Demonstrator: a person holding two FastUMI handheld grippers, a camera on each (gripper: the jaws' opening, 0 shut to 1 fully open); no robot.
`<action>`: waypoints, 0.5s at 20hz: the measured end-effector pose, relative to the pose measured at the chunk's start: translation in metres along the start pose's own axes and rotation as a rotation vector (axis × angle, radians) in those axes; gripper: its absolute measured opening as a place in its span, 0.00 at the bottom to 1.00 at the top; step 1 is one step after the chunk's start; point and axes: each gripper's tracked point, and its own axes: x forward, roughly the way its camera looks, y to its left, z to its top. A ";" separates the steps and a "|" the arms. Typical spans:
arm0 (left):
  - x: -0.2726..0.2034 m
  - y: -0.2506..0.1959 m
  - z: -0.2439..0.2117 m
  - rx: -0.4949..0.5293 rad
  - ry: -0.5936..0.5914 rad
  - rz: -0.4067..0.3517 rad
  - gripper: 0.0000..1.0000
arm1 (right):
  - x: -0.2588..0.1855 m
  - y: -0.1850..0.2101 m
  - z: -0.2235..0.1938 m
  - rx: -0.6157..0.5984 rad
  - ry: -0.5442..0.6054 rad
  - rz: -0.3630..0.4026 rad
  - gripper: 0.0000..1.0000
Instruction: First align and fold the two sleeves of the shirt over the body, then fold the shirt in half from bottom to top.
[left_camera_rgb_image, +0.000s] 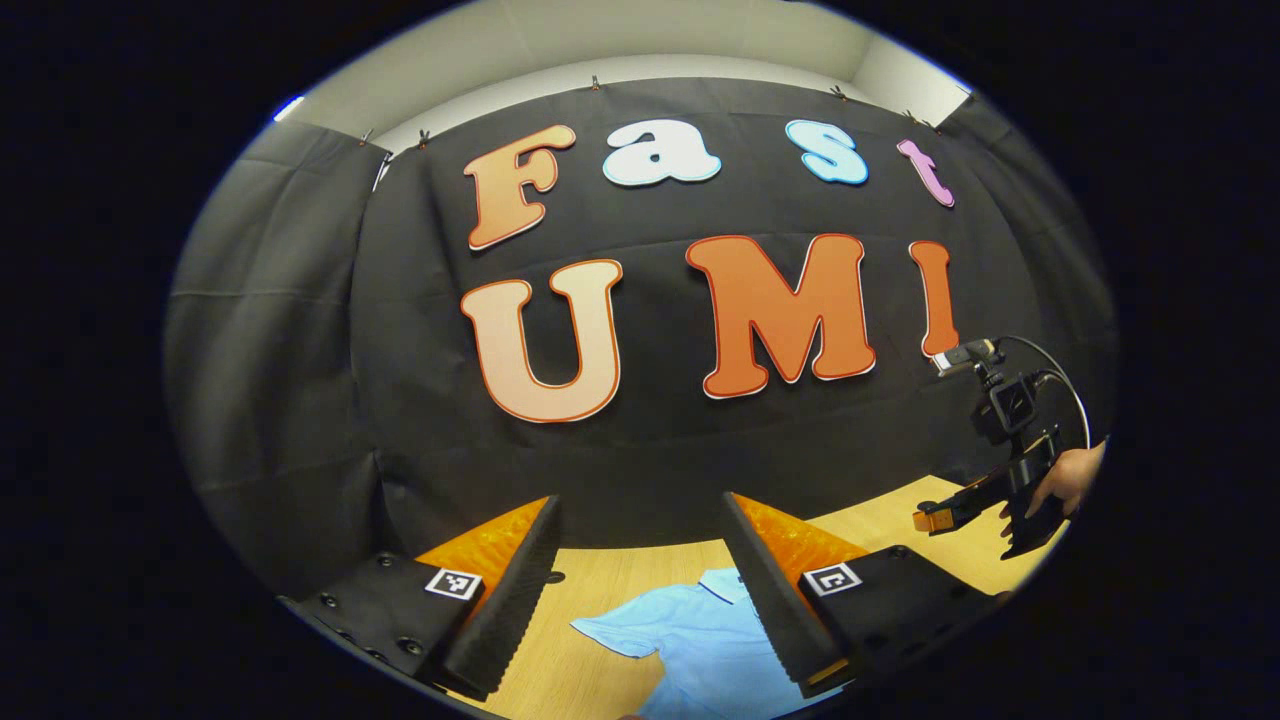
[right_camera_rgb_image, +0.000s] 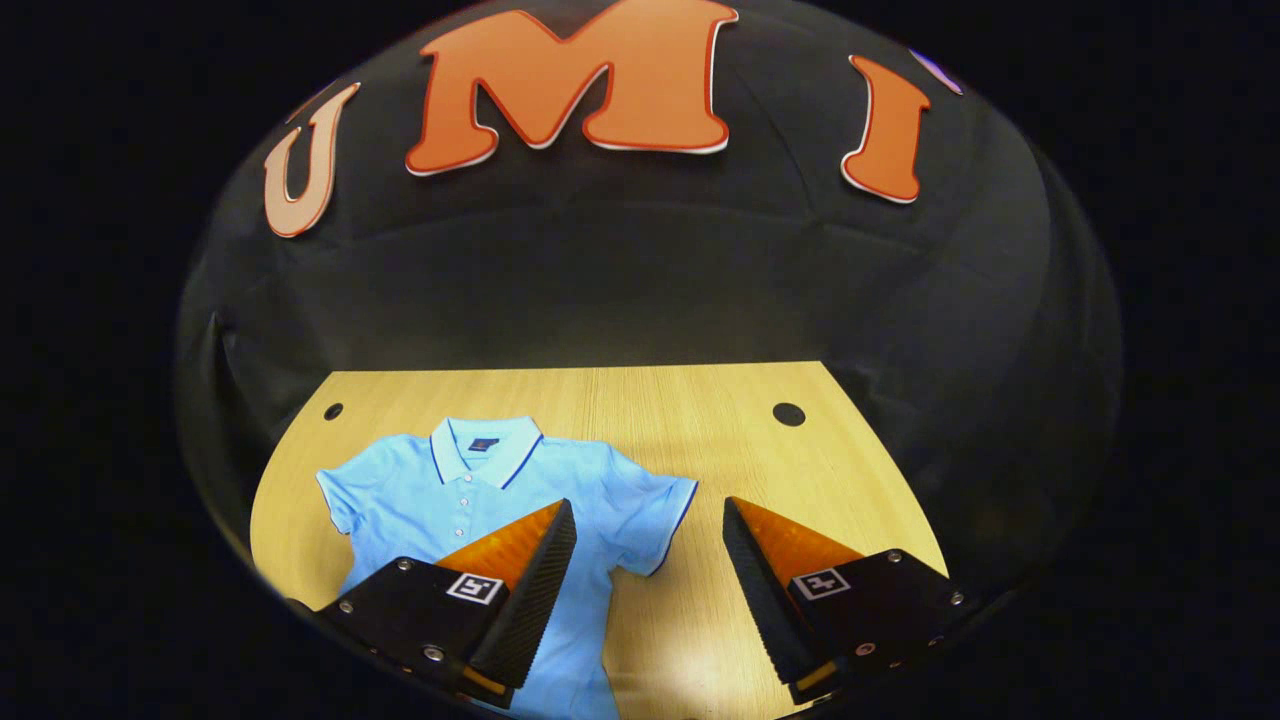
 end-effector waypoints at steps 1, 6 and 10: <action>0.001 -0.002 -0.001 -0.008 0.010 0.005 1.00 | 0.011 -0.003 -0.007 -0.007 0.029 -0.005 0.89; 0.009 -0.003 0.002 0.001 0.029 0.064 1.00 | 0.060 -0.006 -0.039 0.000 0.184 0.002 0.80; 0.009 -0.005 -0.002 0.016 0.061 0.099 1.00 | 0.091 -0.004 -0.067 0.016 0.309 0.008 0.75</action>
